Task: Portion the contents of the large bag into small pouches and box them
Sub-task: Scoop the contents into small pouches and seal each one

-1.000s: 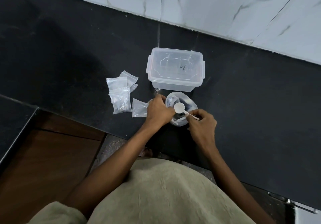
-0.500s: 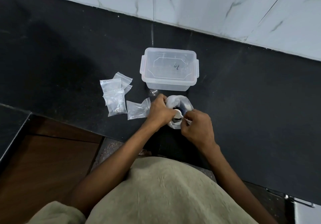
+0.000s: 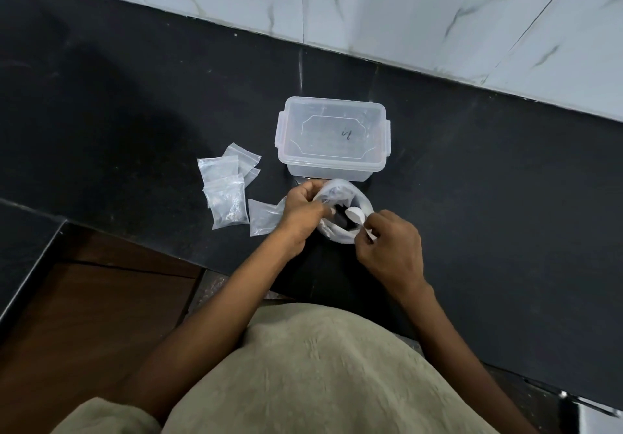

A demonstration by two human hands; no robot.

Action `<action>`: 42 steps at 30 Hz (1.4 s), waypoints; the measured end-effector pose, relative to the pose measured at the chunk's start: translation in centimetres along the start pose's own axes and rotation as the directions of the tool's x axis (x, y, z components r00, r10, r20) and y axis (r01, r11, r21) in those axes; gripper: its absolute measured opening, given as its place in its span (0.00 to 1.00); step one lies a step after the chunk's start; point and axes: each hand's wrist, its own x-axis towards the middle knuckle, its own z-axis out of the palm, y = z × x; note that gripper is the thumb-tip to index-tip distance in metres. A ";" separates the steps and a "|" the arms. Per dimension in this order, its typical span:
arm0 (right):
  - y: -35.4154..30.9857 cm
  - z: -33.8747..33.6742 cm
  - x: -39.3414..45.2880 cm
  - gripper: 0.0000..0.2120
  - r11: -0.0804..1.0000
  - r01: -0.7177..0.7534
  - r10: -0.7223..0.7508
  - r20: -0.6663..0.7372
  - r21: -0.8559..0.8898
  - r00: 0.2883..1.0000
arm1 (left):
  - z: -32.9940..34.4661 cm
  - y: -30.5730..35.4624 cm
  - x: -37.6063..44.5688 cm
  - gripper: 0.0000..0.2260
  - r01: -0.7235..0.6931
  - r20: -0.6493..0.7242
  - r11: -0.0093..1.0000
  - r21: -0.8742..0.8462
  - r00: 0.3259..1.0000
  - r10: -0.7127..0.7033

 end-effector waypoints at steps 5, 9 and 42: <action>0.0 0.3 0.3 0.09 0.999 0.037 -0.036 0.028 -0.035 0.999 | 0.7 -0.9 1.1 0.12 0.029 -0.089 0.953 0.301 0.996 -0.002; 0.6 0.8 0.4 0.06 0.996 0.079 -0.071 0.191 -0.035 0.979 | 1.0 -0.8 1.6 0.12 -0.061 -0.180 0.809 0.585 0.963 0.203; -0.1 -0.2 2.1 0.07 1.000 0.002 -0.001 0.099 -0.015 0.995 | 1.0 -0.2 2.3 0.17 -0.409 0.147 0.590 0.696 0.886 0.441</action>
